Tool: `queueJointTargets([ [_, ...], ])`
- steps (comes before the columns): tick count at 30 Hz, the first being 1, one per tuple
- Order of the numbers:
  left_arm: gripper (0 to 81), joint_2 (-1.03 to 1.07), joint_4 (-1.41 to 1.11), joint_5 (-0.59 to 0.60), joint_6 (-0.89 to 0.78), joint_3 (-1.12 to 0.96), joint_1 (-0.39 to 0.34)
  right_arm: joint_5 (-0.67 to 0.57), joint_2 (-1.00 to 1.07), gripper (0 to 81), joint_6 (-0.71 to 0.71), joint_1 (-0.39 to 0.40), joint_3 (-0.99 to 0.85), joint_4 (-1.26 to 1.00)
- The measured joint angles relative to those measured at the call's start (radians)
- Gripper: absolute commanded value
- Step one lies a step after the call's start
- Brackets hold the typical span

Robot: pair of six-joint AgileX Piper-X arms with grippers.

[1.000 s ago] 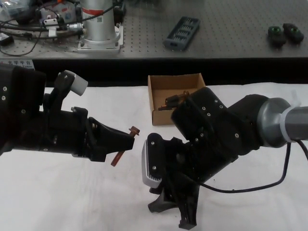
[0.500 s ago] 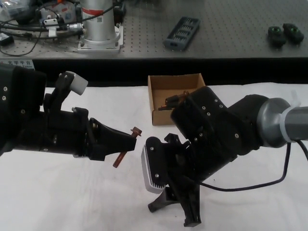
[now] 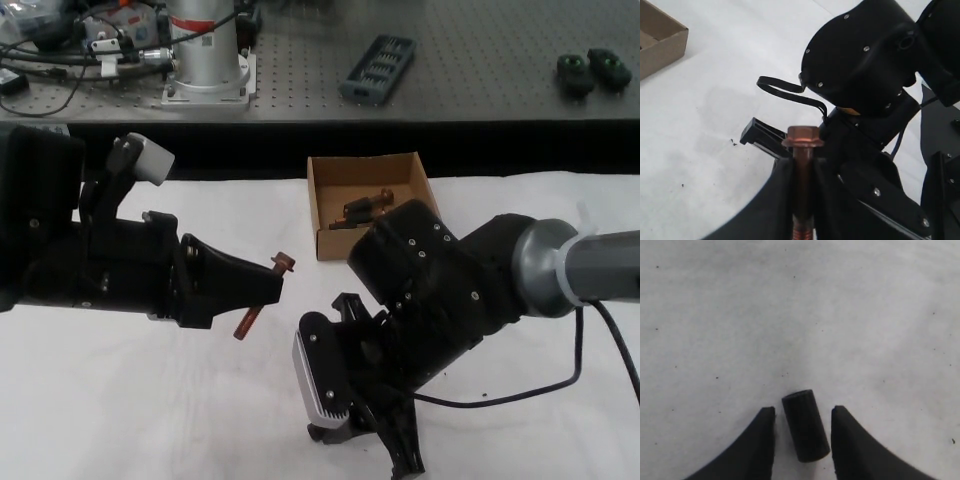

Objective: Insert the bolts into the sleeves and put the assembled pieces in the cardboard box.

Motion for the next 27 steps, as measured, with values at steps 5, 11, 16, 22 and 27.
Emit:
queueJointTargets([
  [5,0.6,0.000,0.008,0.000,0.000,0.007,0.000,0.000,0.005,24.1,-0.031,-0.002,0.000,0.008],
  [11,0.6,0.000,0.008,0.000,0.000,0.007,0.000,0.000,0.039,24.2,-0.037,-0.002,-0.002,0.000],
  [16,0.6,0.000,0.008,0.000,-0.001,0.007,0.000,0.002,0.042,27.0,-0.037,-0.002,-0.018,-0.002],
  [22,0.6,0.000,0.008,0.033,-0.020,0.007,0.000,0.004,0.069,25.8,-0.037,-0.005,-0.046,-0.002],
  [27,0.6,-0.026,0.008,0.038,-0.023,0.008,0.000,-0.006,0.093,18.6,-0.014,-0.010,-0.071,0.025],
])
